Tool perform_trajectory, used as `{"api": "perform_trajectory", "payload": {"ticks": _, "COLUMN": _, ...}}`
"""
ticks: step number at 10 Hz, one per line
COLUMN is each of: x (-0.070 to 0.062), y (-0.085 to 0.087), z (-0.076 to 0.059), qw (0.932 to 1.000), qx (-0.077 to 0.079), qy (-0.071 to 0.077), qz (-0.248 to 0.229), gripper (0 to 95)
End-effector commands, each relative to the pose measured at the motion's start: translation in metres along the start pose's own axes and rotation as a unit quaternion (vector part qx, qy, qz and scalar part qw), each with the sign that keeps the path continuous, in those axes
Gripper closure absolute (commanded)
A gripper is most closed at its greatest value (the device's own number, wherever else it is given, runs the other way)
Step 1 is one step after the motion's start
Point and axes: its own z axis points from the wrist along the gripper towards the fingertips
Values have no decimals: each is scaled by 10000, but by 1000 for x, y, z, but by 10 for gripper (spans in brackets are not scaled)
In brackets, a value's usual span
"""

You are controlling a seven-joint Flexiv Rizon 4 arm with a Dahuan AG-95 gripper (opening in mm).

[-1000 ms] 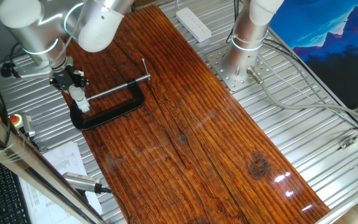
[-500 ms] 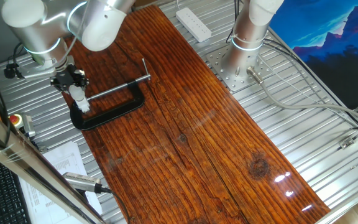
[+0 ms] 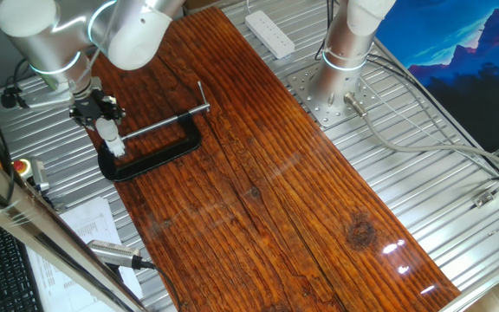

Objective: Take out the light bulb by rotating it

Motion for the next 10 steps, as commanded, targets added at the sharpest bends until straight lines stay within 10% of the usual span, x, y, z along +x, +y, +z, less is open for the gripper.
{"api": "perform_trajectory", "payload": {"ticks": 1, "x": 8, "y": -7, "z": -5, "qw": 9969, "qx": -50, "qy": 25, "qz": 782, "gripper": 0}}
{"api": "perform_trajectory", "payload": {"ticks": 3, "x": 13, "y": -11, "z": -7, "qw": 9890, "qx": -49, "qy": -95, "qz": 1475, "gripper": 0}}
{"api": "perform_trajectory", "payload": {"ticks": 4, "x": 13, "y": -11, "z": -7, "qw": 9836, "qx": -116, "qy": -222, "qz": 1787, "gripper": 190}}
{"api": "perform_trajectory", "payload": {"ticks": 7, "x": 13, "y": -11, "z": -6, "qw": 9300, "qx": -299, "qy": -343, "qz": 3649, "gripper": 190}}
{"api": "perform_trajectory", "payload": {"ticks": 10, "x": 14, "y": -11, "z": -4, "qw": 8942, "qx": -704, "qy": -633, "qz": 4376, "gripper": 190}}
